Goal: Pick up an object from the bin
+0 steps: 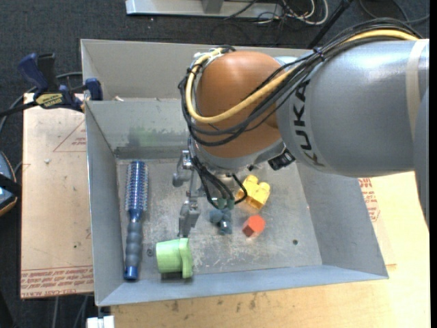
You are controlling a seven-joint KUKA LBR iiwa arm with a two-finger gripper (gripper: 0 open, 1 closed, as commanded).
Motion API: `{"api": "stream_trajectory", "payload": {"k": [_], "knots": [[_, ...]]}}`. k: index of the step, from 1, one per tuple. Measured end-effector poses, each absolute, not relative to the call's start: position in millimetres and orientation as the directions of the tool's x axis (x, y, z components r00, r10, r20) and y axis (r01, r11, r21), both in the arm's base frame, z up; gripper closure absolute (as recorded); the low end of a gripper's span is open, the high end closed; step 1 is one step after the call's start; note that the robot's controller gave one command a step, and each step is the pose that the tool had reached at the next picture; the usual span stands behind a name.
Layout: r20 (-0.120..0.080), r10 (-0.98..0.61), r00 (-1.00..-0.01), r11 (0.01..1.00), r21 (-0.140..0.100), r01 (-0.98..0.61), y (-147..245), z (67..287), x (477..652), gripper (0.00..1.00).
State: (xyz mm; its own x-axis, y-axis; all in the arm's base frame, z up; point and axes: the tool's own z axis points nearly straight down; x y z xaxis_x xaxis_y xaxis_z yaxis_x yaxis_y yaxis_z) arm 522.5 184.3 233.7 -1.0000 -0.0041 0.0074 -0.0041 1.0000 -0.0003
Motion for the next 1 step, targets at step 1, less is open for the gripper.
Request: {"api": "stream_trajectory", "payload": {"k": [1], "knots": [[-0.005, -0.019, -1.000, 1.000, 0.004, -0.019, 185.8, 72.2, 513.4, 0.00]]}}
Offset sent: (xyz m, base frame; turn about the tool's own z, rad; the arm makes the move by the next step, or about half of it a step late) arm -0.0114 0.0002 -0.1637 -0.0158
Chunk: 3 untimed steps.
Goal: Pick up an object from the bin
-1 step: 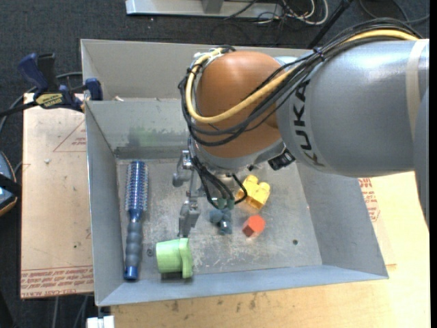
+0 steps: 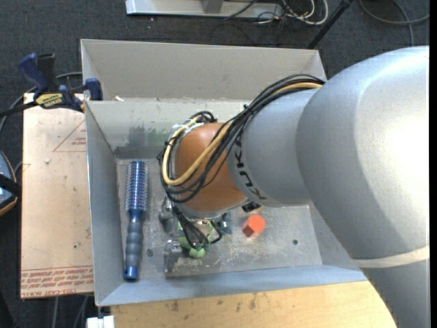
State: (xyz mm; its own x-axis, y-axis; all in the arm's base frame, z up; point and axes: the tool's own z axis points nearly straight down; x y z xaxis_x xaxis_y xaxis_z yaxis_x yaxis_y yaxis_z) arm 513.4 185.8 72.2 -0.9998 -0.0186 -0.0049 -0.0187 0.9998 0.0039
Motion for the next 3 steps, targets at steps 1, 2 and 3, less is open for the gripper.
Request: {"api": "stream_trajectory", "payload": {"k": [1, 2, 3], "knots": [[-0.023, -0.010, -1.000, 1.000, 0.010, -0.010, 130.3, 75.6, 486.9, 0.00], [-0.012, 0.060, -0.998, 0.998, 0.004, 0.060, 59.1, 75.5, 488.9, 0.00], [-0.023, 0.072, -0.997, 0.997, 0.010, 0.071, 26.3, 75.6, 486.2, 0.00]]}}
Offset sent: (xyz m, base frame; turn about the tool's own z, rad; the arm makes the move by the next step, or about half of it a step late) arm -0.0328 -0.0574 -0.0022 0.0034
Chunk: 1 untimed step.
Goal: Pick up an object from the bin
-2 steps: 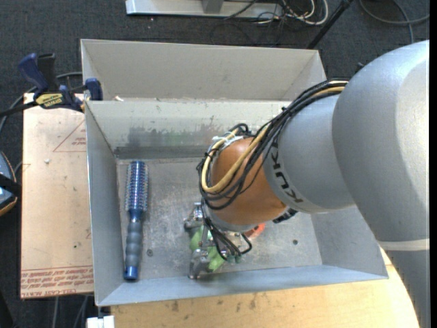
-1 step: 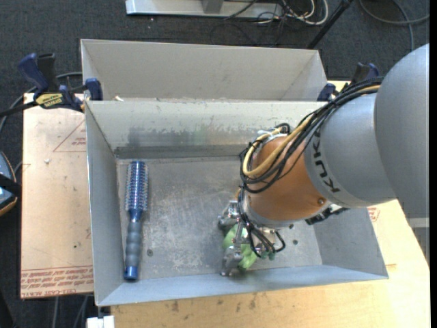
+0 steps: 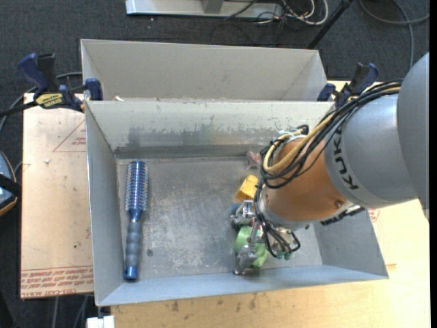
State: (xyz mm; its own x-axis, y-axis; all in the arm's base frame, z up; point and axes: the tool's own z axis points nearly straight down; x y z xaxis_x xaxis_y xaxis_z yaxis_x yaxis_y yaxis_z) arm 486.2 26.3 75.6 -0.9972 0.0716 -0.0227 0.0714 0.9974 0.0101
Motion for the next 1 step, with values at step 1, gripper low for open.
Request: {"api": "stream_trajectory", "payload": {"k": [1], "knots": [[-0.023, -0.094, -0.995, 0.996, 0.005, -0.095, -8.3, 75.7, 491.2, 0.00]]}}
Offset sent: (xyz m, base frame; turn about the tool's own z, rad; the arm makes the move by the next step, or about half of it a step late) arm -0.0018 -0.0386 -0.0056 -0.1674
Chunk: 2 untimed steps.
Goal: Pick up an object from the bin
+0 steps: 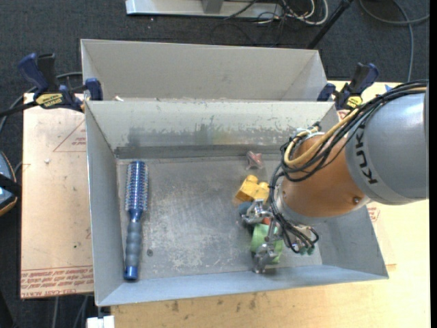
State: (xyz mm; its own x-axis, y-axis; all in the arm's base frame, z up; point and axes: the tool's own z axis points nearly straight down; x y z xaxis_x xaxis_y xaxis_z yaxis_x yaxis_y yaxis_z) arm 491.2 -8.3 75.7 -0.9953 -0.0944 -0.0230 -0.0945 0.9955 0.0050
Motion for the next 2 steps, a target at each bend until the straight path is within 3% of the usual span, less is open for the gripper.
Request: {"api": "stream_trajectory", "payload": {"k": [1, 2], "knots": [[-0.010, -0.243, -0.970, 0.970, 0.002, -0.243, -50.1, 73.8, 507.5, 0.00], [-0.007, -0.128, -0.992, 0.992, 0.003, -0.128, -83.6, 73.1, 519.3, 0.00]]}}
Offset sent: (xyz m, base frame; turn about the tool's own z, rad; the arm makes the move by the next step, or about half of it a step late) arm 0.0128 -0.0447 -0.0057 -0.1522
